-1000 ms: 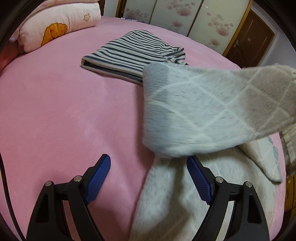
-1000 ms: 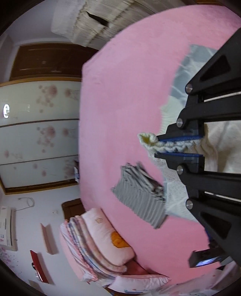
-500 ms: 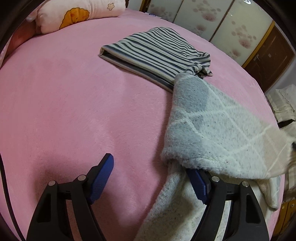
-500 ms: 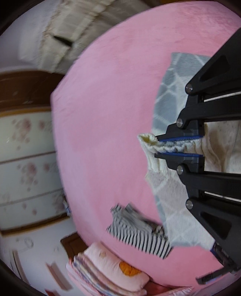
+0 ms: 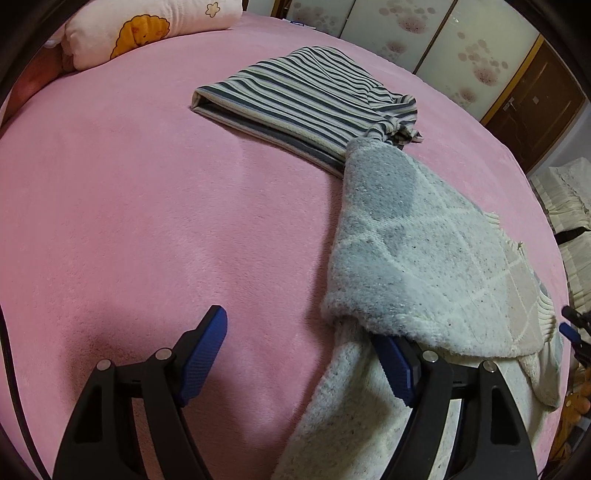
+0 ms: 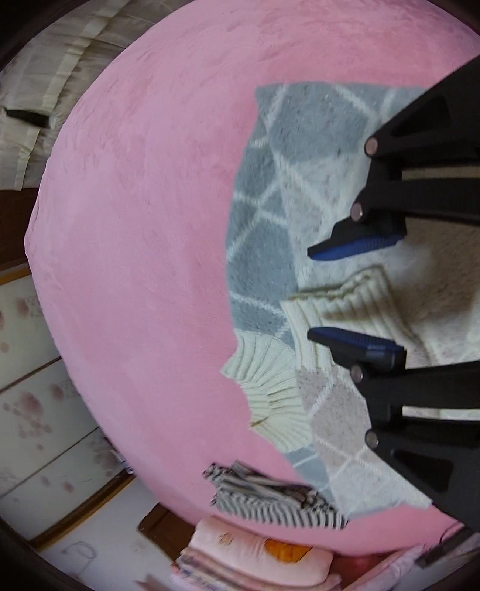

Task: Fold small clothes
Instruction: 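Lay the held ribbed hem over the collar with the right tool, release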

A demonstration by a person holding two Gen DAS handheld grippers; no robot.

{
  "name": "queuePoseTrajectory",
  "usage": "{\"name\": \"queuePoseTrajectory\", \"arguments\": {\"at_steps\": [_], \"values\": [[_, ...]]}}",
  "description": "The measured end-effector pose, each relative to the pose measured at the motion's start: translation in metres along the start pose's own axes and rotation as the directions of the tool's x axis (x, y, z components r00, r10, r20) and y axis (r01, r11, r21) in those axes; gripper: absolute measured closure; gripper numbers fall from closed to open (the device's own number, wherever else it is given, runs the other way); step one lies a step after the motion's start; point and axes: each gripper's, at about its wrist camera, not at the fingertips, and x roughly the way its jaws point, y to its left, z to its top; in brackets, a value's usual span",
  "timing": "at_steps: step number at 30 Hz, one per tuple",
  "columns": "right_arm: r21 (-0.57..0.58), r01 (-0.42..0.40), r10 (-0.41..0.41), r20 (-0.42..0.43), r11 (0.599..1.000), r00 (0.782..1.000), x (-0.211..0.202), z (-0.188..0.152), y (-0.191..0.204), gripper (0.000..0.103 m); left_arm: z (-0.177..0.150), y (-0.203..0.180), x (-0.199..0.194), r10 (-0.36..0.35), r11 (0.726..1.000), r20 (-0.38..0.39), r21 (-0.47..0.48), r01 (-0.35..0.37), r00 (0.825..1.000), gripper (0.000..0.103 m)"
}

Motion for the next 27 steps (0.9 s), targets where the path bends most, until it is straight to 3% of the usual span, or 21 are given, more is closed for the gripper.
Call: {"name": "queuePoseTrajectory", "arguments": {"at_steps": [8, 12, 14, 16, 18, 22, 27], "values": [[0.061, -0.066, 0.071, -0.072, 0.996, 0.995, 0.015, -0.020, -0.018, 0.063, -0.005, 0.001, -0.003, 0.003, 1.000, -0.006, -0.003, -0.003, 1.000, 0.026], [0.094, -0.120, 0.125, -0.054, 0.988, 0.991, 0.024, -0.025, -0.018, 0.064, -0.004, 0.001, -0.001, 0.008, 1.000, -0.017, 0.004, -0.008, 1.000, 0.025], [0.085, -0.125, 0.131, -0.061, 0.989, 0.990, 0.027, -0.026, -0.014, 0.079, -0.004, 0.001, 0.000, 0.011, 1.000, -0.021, 0.008, -0.011, 1.000, 0.025], [0.045, -0.094, 0.097, -0.064, 0.995, 0.993, 0.026, -0.028, -0.007, 0.090, -0.004, 0.001, 0.000, 0.013, 1.000, -0.024, 0.011, -0.013, 1.000, 0.025], [0.010, -0.063, 0.064, -0.048, 0.998, 0.997, 0.018, -0.031, -0.003, 0.094, -0.003, 0.001, 0.000, 0.016, 1.000, -0.024, 0.013, -0.015, 1.000, 0.025], [-0.005, -0.028, 0.028, -0.018, 1.000, 0.999, -0.004, -0.042, -0.002, 0.095, -0.002, 0.000, 0.002, 0.021, 1.000, -0.026, 0.020, -0.021, 0.999, 0.025], [-0.071, 0.042, -0.046, -0.054, 0.997, 0.997, 0.013, -0.053, 0.002, 0.093, -0.001, -0.004, 0.007, 0.046, 0.998, -0.040, 0.053, -0.044, 0.998, 0.024]]}}
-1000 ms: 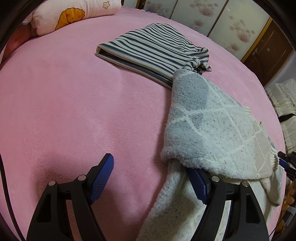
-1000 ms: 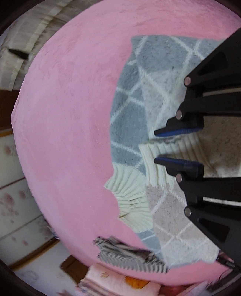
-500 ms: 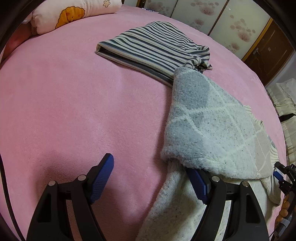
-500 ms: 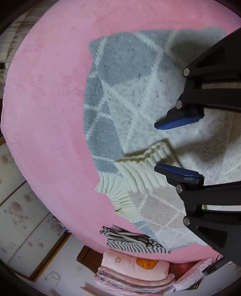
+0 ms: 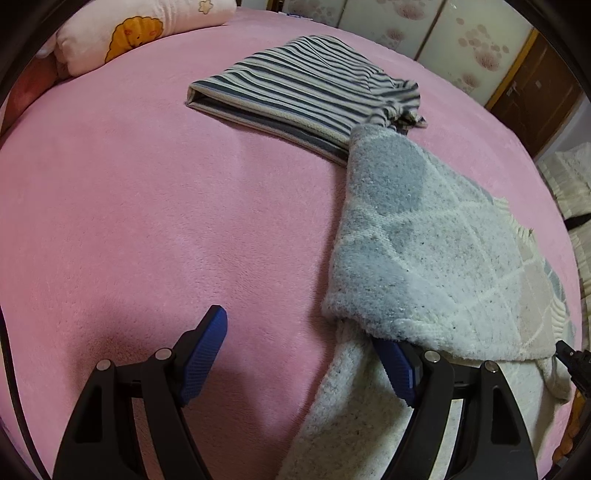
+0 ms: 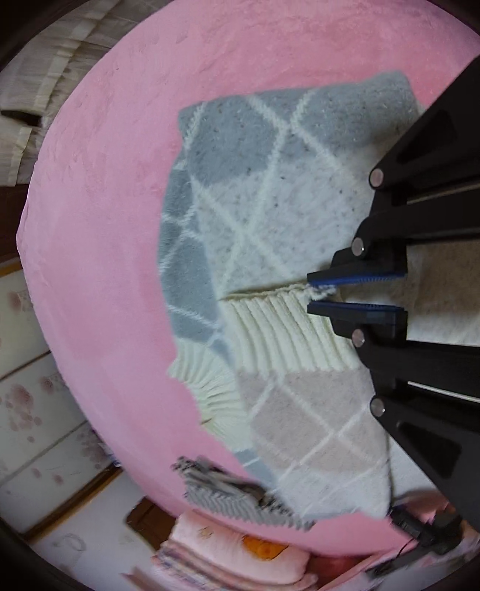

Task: Fold small clothes
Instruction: 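Lay the held ribbed hem over the collar with the right tool, release, then move both tools to the ribbed hem edge of the folded sweater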

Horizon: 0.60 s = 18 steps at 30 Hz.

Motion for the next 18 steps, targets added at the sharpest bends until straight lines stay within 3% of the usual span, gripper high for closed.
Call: {"name": "queuePoseTrajectory", "arguments": {"at_steps": [2, 4, 7, 12, 18], "values": [[0.002, -0.006, 0.006, 0.009, 1.000, 1.000, 0.002, -0.001, -0.001, 0.090, 0.001, -0.002, 0.000, 0.003, 1.000, -0.009, 0.028, -0.003, 1.000, 0.024], [0.013, -0.006, 0.006, 0.014, 1.000, 1.000, -0.002, -0.005, -0.003, 0.079, 0.002, -0.002, -0.004, -0.001, 0.999, -0.018, 0.049, 0.002, 1.000, 0.024], [0.005, 0.000, -0.001, 0.031, 1.000, 1.000, -0.018, -0.017, -0.005, 0.070, 0.001, -0.002, -0.015, -0.009, 0.998, -0.022, 0.066, 0.011, 1.000, 0.024], [-0.108, 0.072, -0.062, 0.096, 0.992, 0.993, -0.058, -0.051, 0.006, 0.070, -0.010, 0.004, -0.050, -0.030, 0.996, -0.004, 0.082, 0.030, 1.000, 0.024], [-0.151, 0.062, -0.035, 0.175, 0.987, 0.984, -0.115, -0.088, 0.010, 0.070, -0.033, 0.008, -0.104, -0.059, 0.992, 0.050, 0.118, 0.053, 0.997, 0.021]]}}
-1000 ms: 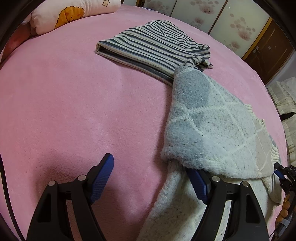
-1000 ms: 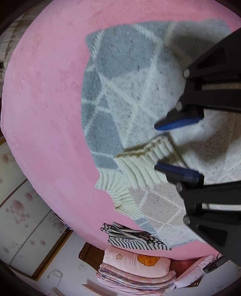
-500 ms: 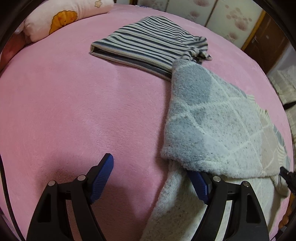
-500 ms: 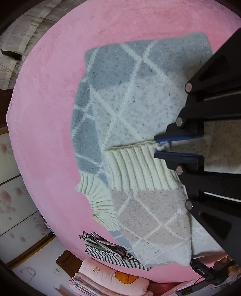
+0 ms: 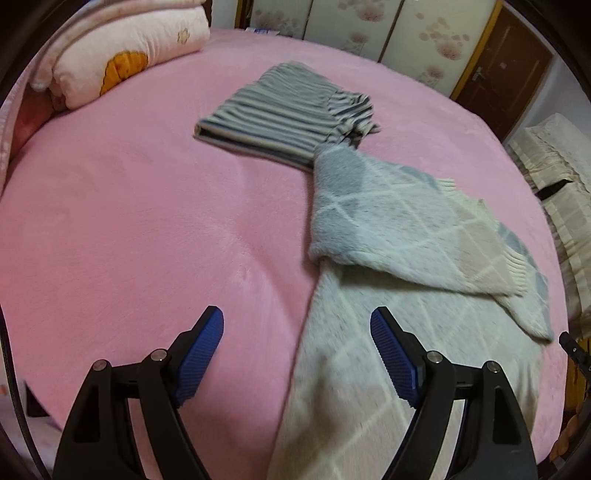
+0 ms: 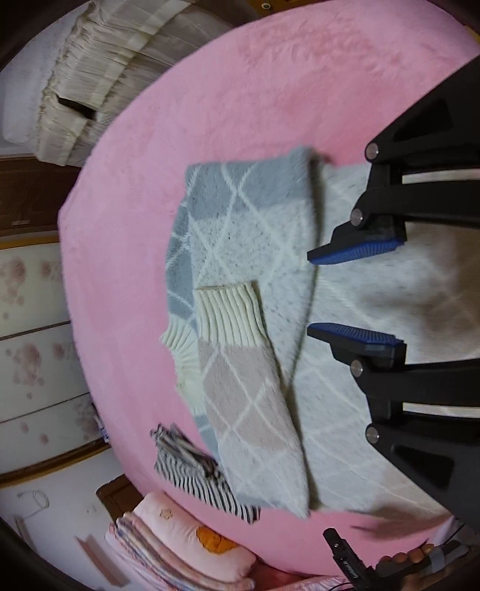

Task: Fold small clothes
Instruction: 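Move both tools to the ribbed hem edge of the folded sweater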

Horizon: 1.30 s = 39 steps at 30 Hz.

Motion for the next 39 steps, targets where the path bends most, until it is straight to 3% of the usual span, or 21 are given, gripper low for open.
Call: {"name": "queuePoseTrajectory", "arguments": {"at_steps": [8, 15, 25, 26, 28, 30, 39], "values": [[0.007, -0.038, 0.038, 0.087, 0.999, 0.996, -0.063, -0.026, 0.007, 0.070, -0.027, -0.008, -0.081, -0.025, 0.998, 0.110, 0.063, 0.018, 0.994, 0.018], [0.004, -0.057, 0.056, 0.120, 0.998, 0.991, -0.099, -0.052, 0.013, 0.070, -0.047, -0.018, -0.126, -0.074, 0.994, 0.167, 0.094, 0.059, 0.983, 0.016], [0.019, -0.075, 0.070, 0.173, 0.997, 0.982, -0.143, -0.072, 0.012, 0.069, -0.067, -0.035, -0.169, -0.142, 0.983, 0.215, 0.145, 0.112, 0.966, 0.016], [0.020, -0.076, 0.071, 0.177, 0.997, 0.982, -0.146, -0.073, 0.011, 0.068, -0.070, -0.035, -0.174, -0.150, 0.981, 0.221, 0.155, 0.117, 0.964, 0.016], [0.021, -0.066, 0.060, 0.193, 0.998, 0.979, -0.155, -0.078, 0.011, 0.056, -0.075, -0.036, -0.181, -0.155, 0.978, 0.228, 0.173, 0.117, 0.961, 0.015], [0.019, -0.051, 0.046, 0.211, 0.998, 0.976, -0.162, -0.083, 0.010, 0.053, -0.082, -0.035, -0.186, -0.161, 0.975, 0.226, 0.188, 0.119, 0.961, 0.014], [-0.041, -0.038, 0.048, 0.279, 0.998, 0.959, -0.186, -0.110, 0.019, 0.053, -0.115, -0.022, -0.186, -0.168, 0.969, 0.224, 0.217, 0.119, 0.960, 0.013]]}}
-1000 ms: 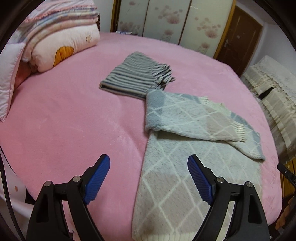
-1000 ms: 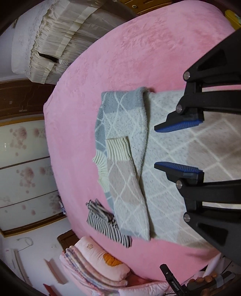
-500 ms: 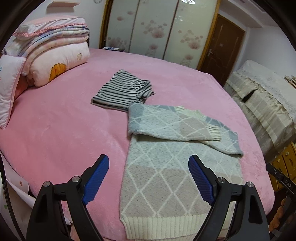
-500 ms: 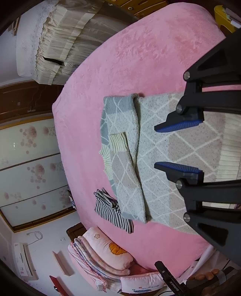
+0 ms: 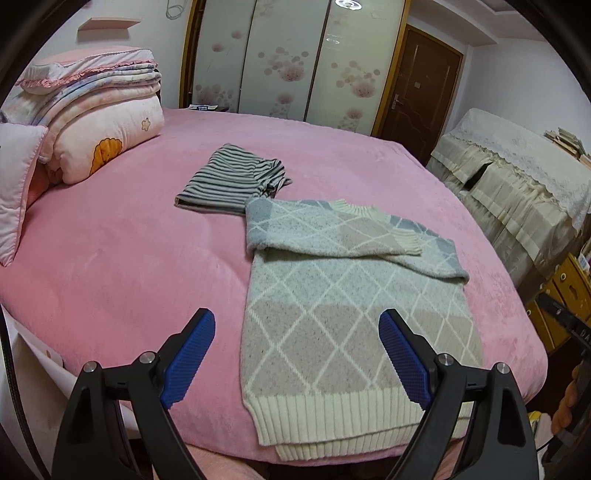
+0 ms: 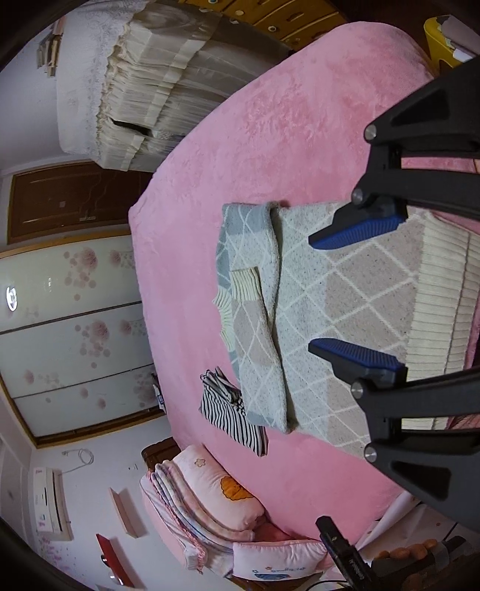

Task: Fold small clothes
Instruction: 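Move both tools to the ribbed hem edge of the folded sweater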

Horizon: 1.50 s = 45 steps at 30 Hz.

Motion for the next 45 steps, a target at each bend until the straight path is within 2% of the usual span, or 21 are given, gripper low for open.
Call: {"name": "queuePoseTrajectory", "arguments": {"at_steps": [7, 13, 16, 19, 22, 29, 32, 37, 41, 45], "values": [[-0.048, 0.021, -0.018, 0.061, 0.999, 0.998, -0.012, -0.022, 0.009, 0.053, -0.024, 0.006, 0.010, 0.002, 1.000, -0.027, -0.018, -0.003, 1.000, 0.013], [-0.088, 0.042, -0.039, 0.043, 0.995, 0.998, -0.007, -0.047, 0.010, 0.053, -0.039, 0.008, 0.028, -0.012, 1.000, -0.067, -0.029, 0.010, 0.998, 0.013], [-0.113, 0.059, -0.052, 0.061, 0.992, 0.997, -0.006, -0.059, 0.009, 0.053, -0.048, 0.011, 0.042, -0.037, 0.999, -0.111, -0.044, 0.033, 0.993, 0.013], [-0.146, 0.071, -0.062, 0.065, 0.987, 0.996, -0.004, -0.069, 0.010, 0.053, -0.057, 0.013, 0.050, -0.030, 0.999, -0.115, -0.038, 0.026, 0.993, 0.013], [-0.141, 0.059, -0.053, 0.045, 0.988, 0.998, 0.001, -0.078, 0.006, 0.053, -0.065, 0.016, 0.062, -0.011, 1.000, -0.148, -0.023, 0.008, 0.989, 0.013], [-0.119, 0.060, -0.069, -0.069, 0.991, 0.995, 0.027, -0.097, -0.012, 0.052, -0.080, 0.044, 0.091, -0.040, 0.989, -0.239, -0.148, 0.005, 0.970, 0.013], [-0.059, 0.037, -0.044, -0.133, 0.998, 0.990, 0.036, -0.103, -0.029, 0.052, -0.087, 0.052, 0.100, -0.067, 0.984, -0.278, -0.177, 0.018, 0.958, 0.013], [-0.032, 0.032, -0.038, -0.208, 0.999, 0.977, 0.050, -0.116, -0.046, 0.053, -0.103, 0.053, 0.115, -0.083, 0.988, -0.360, -0.153, 0.029, 0.929, 0.014], [-0.015, 0.021, -0.024, -0.257, 1.000, 0.966, 0.057, -0.128, -0.059, 0.053, -0.118, 0.048, 0.128, -0.148, 0.984, -0.421, -0.157, 0.088, 0.895, 0.014], [0.043, 0.007, 0.006, -0.305, 0.999, 0.952, 0.064, -0.138, -0.076, 0.053, -0.131, 0.042, 0.139, -0.161, 0.985, -0.453, -0.126, 0.116, 0.877, 0.014]]}}
